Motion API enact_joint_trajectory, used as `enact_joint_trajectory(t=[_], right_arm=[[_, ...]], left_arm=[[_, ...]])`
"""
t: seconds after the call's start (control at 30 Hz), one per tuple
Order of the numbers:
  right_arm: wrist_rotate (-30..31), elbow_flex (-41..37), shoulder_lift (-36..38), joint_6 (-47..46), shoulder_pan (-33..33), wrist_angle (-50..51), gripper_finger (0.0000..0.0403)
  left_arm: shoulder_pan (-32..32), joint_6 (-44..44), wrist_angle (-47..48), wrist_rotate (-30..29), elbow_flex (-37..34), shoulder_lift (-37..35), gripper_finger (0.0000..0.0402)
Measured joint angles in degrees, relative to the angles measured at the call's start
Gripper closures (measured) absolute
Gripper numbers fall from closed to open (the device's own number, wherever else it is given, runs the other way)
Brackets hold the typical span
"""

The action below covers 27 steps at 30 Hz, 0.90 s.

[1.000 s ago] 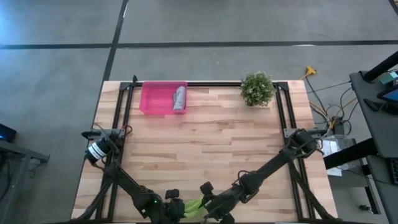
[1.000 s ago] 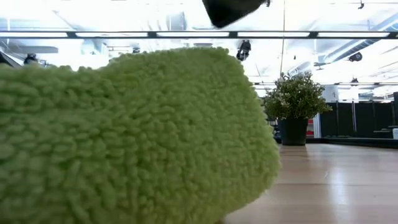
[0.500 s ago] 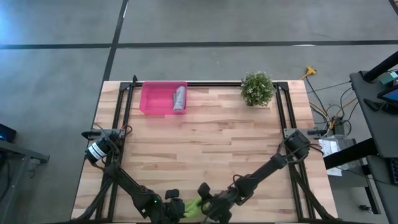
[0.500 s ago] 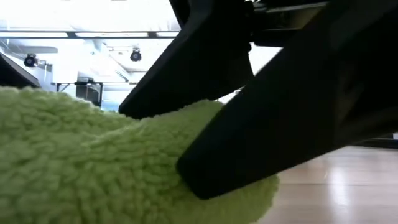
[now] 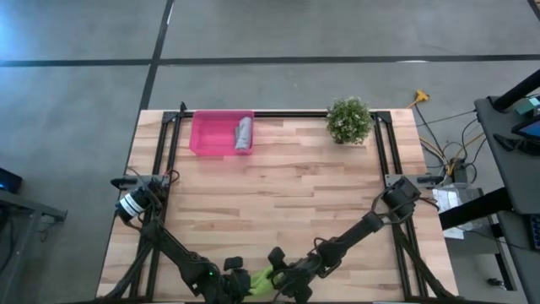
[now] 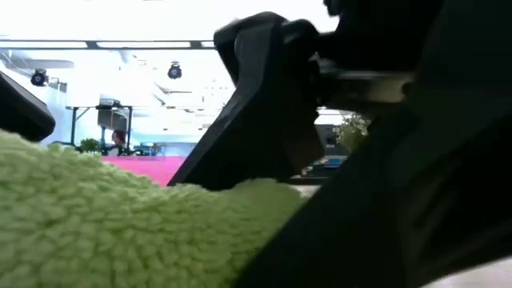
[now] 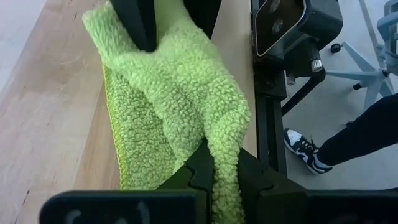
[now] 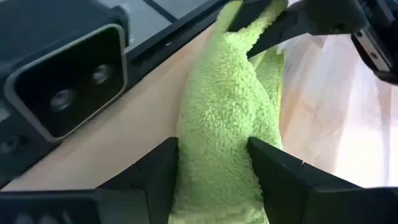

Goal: Roll microfiber towels into tight, uniform cylinder then place into a basket
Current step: Roll the green microfiber cloth

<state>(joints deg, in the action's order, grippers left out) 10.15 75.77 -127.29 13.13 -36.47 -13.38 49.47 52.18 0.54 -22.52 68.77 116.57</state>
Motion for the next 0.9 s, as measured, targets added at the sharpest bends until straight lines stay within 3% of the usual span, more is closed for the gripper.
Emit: enact_joint_trajectory(t=[0.13, 0.43, 0.57, 0.9], right_arm=[[0.13, 0.59, -0.98, -4.64, 0.02, -0.23, 0.0243], [0.17, 0.83, 1.57, -15.28, 0.00, 6.61, 0.0381], [-0.95, 0.81, 3.00, -22.66, 0.00, 10.03, 0.0384], [-16.14, -0.50, 0.95, -42.83, 0.42, 7.20, 0.0387]], left_arm=[[0.00, 0.03, -0.02, 0.12, 0.00, -0.03, 0.0389], [-0.15, 0.23, -0.11, 0.31, -0.08, -0.11, 0.0389], [-0.23, 3.73, -0.28, -0.52, -0.76, -0.14, 0.0389], [-0.24, 5.74, 0.39, 0.41, -1.86, -0.47, 0.0389]])
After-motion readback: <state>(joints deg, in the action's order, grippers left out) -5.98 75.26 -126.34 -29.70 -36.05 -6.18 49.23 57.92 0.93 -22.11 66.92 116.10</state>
